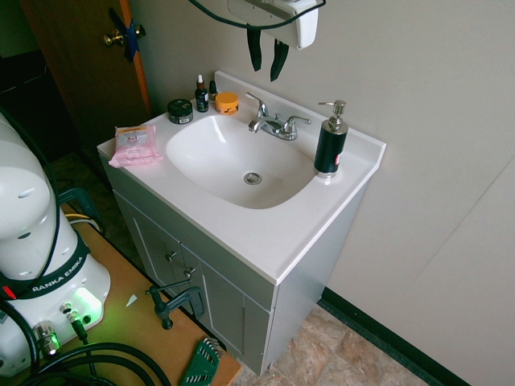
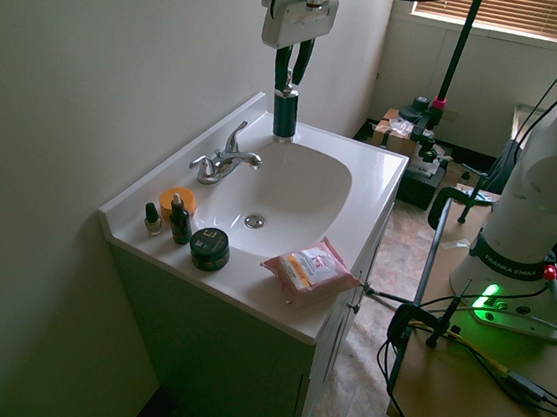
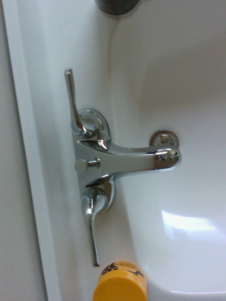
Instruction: Sanitize yourself
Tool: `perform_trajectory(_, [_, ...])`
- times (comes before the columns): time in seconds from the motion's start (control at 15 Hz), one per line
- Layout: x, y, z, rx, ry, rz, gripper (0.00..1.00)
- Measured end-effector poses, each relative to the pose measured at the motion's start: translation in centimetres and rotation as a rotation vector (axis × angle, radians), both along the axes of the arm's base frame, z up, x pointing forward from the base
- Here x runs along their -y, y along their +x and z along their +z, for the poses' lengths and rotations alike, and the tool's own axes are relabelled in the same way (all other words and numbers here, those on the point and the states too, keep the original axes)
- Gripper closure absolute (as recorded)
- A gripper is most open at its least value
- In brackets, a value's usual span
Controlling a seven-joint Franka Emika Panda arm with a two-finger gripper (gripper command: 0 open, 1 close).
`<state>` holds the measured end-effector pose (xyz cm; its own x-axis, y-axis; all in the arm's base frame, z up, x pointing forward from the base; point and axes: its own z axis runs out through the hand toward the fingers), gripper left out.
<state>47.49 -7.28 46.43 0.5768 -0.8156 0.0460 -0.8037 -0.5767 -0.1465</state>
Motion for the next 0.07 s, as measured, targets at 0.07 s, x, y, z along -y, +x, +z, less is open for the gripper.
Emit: perform_trajectory(0.07, [-0.12, -0.16, -0.03, 0.001, 0.001, 0.001, 0.0])
